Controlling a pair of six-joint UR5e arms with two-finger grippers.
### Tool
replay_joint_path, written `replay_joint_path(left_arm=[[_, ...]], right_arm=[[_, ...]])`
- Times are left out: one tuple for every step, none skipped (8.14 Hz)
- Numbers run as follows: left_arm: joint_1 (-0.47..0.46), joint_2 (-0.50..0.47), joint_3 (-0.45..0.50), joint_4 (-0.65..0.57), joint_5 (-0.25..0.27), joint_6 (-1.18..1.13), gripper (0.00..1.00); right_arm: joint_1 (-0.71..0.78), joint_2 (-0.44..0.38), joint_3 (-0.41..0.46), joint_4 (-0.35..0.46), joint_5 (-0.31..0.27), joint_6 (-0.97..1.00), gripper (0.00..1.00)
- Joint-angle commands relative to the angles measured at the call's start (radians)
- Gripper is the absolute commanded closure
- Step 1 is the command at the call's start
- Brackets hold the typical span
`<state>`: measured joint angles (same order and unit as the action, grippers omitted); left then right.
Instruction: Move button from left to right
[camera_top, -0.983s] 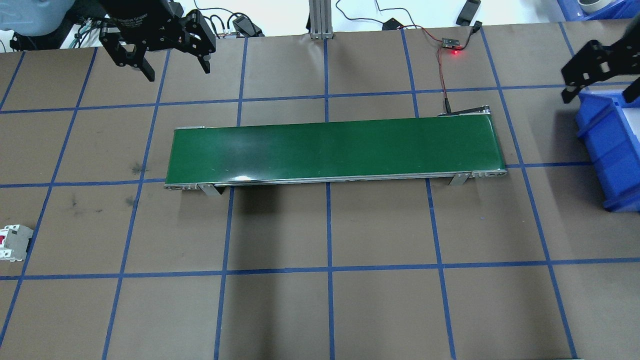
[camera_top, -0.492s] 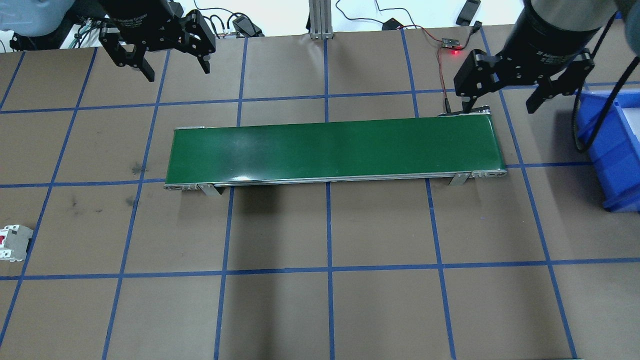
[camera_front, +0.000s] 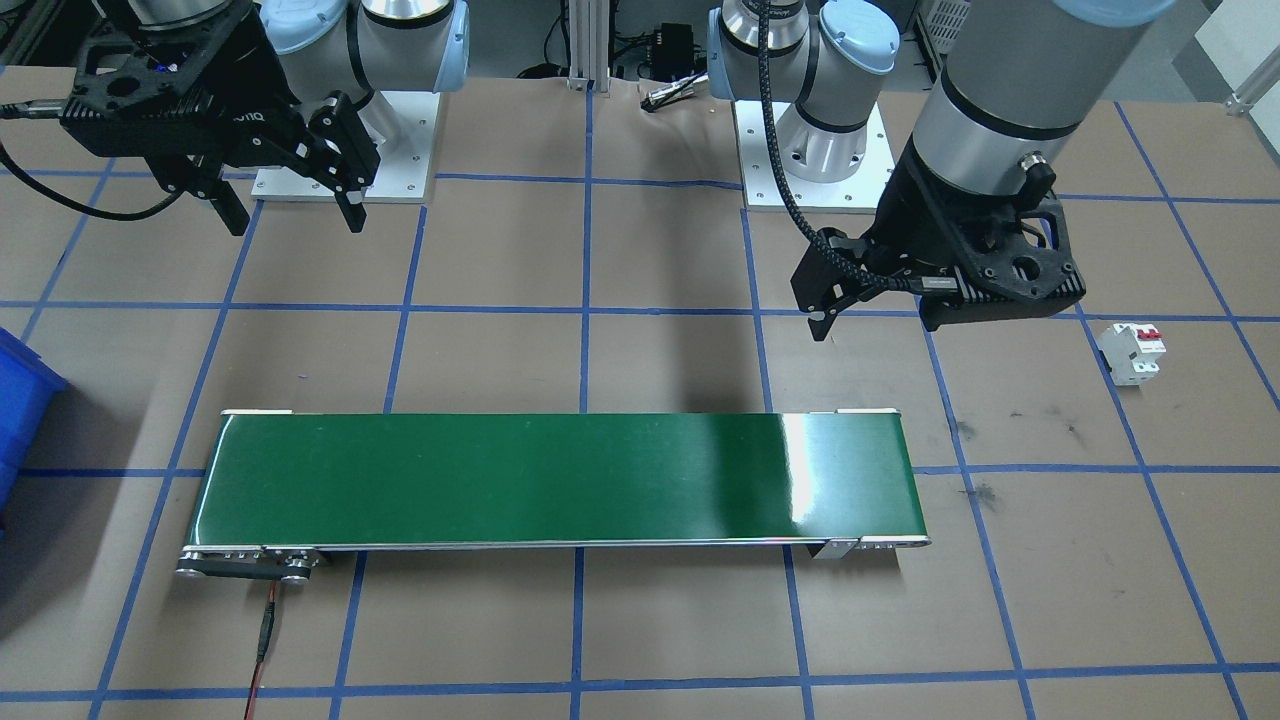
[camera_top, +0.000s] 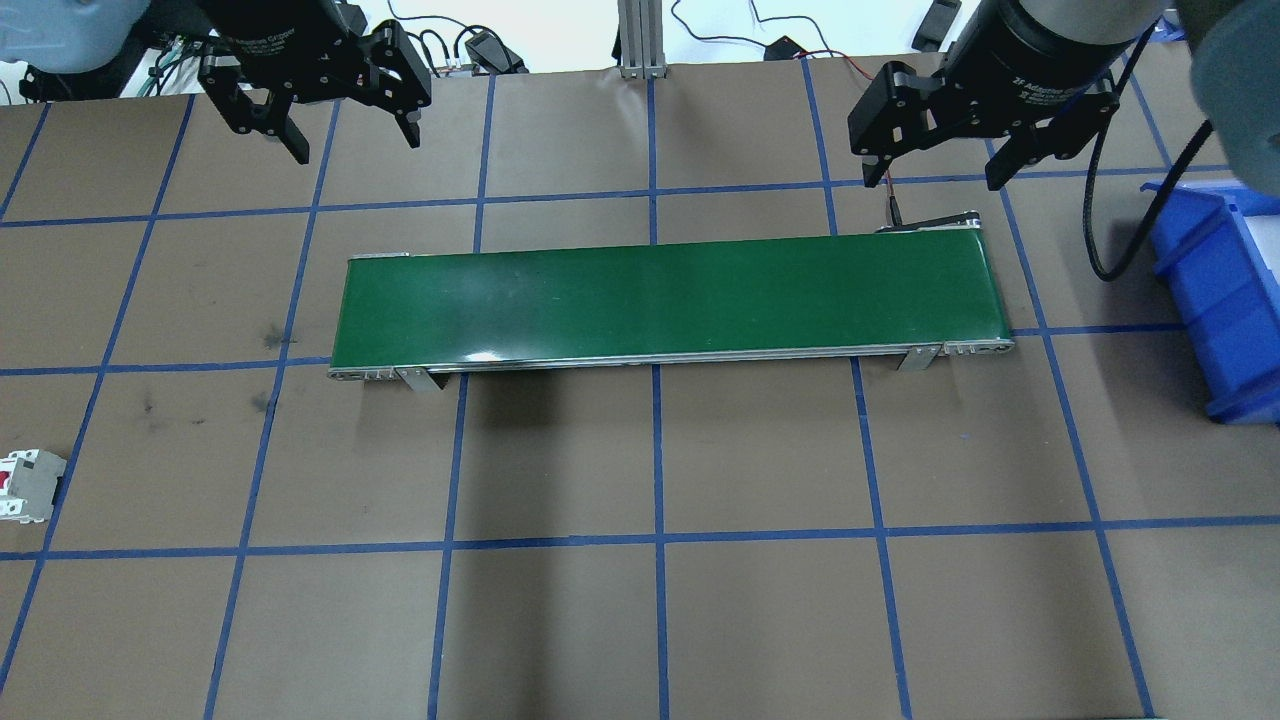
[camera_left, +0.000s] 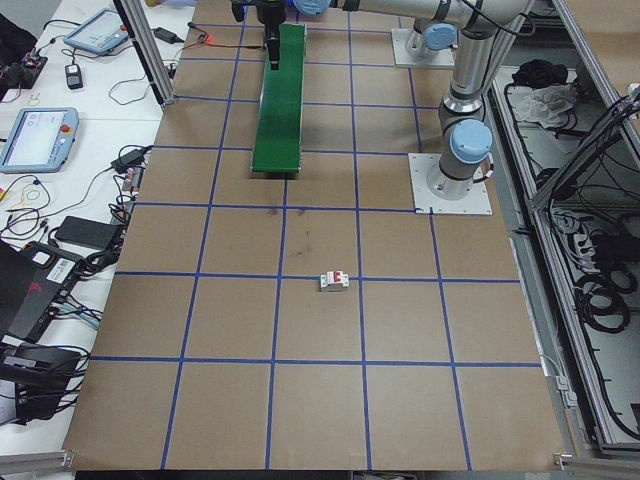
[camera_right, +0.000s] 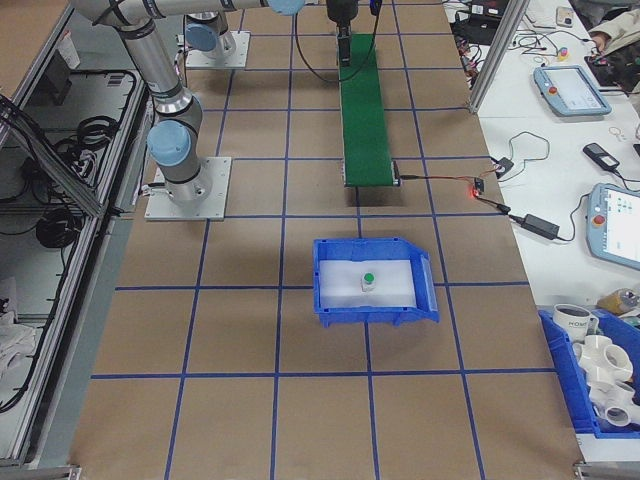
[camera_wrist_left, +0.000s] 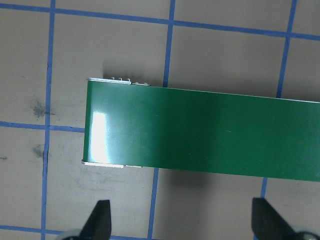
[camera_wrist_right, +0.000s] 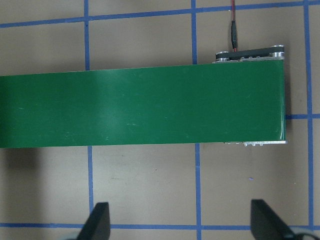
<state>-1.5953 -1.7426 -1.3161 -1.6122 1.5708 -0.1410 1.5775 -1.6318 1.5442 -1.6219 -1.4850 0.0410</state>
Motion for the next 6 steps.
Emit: replay_joint_path(left_arm=[[0.000,0.000,0.000,0.000,0.000,0.001,0.00],[0.000,0.000,0.000,0.000,0.000,0.001,0.00],[0.000,0.000,0.000,0.000,0.000,0.001,0.00],[0.000,0.000,0.000,0.000,0.000,0.001,0.00],[0.000,0.000,0.000,0.000,0.000,0.001,0.00],[0.000,0.000,0.000,0.000,0.000,0.001,0.00]], right_arm=[[-0.001,0.001,0.002,0.000,0.000,-0.001,0.00],[-0.002,0.003,0.002,0.003,-0.003,0.000,0.00],[-0.002,0.003,0.002,0.004,-0.003,0.000,0.00],[-0.002,0.003,0.002,0.004,-0.003,0.000,0.00],[-0.002,0.003,0.002,0.019,-0.005,0.000,0.00],[-0.002,0.003,0.002,0.031,-0.005,0.000,0.00]])
